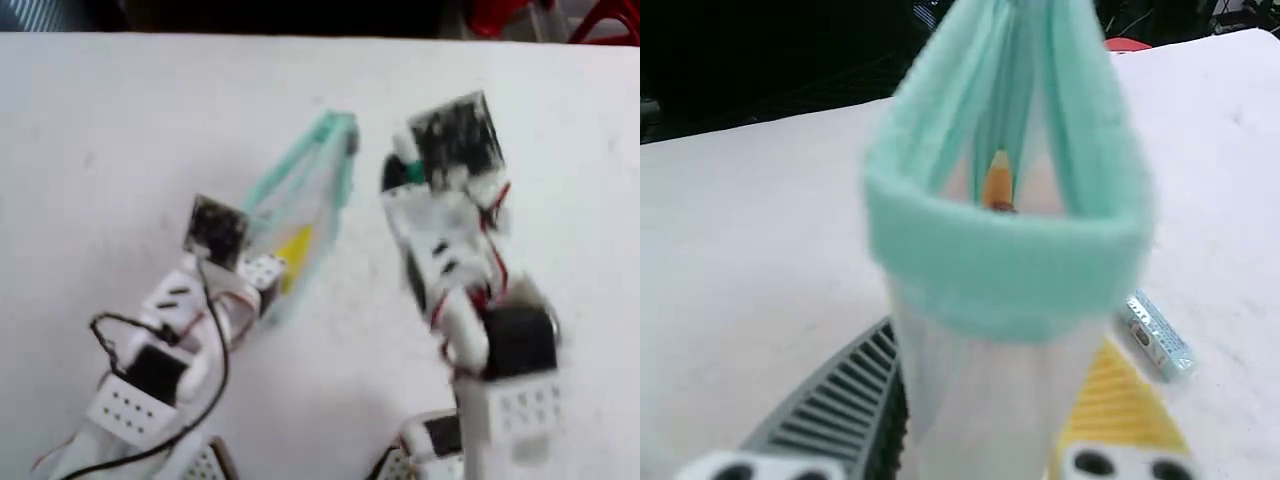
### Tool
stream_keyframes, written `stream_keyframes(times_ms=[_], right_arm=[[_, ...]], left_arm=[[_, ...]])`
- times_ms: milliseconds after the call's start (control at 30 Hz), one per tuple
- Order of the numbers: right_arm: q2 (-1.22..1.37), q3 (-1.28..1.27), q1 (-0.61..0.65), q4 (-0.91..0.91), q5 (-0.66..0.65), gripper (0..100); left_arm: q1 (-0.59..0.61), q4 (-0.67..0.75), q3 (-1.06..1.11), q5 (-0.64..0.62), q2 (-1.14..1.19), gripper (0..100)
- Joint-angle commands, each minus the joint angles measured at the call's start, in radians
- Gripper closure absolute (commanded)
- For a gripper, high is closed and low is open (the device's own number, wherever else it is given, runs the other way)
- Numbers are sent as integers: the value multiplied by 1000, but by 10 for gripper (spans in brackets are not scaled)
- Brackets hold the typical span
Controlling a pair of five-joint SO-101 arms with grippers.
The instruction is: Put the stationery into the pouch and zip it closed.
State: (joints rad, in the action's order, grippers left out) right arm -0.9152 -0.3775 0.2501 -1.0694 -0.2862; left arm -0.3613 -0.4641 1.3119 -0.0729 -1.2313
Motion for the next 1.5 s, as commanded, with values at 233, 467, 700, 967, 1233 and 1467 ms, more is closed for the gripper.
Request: stream_keyframes(times_ms=[233, 467, 700, 967, 1233, 1467], right_arm=[[157, 430, 361, 61, 61, 981], [302, 456, 381, 28, 147, 981], [315, 348, 380, 54, 143, 981], [312, 215, 343, 156, 146, 981], [312, 112, 338, 349, 147, 981], [312, 86, 334, 403, 206, 981]], left_arm=[[-68, -15, -14, -3, -13, 797], [-62, -14, -15, -2, -13, 797], [-62, 5, -12, -2, -13, 798], [-62, 2, -14, -5, -13, 797], [-61, 3, -14, -3, -13, 797], [-61, 5, -14, -3, -13, 797]])
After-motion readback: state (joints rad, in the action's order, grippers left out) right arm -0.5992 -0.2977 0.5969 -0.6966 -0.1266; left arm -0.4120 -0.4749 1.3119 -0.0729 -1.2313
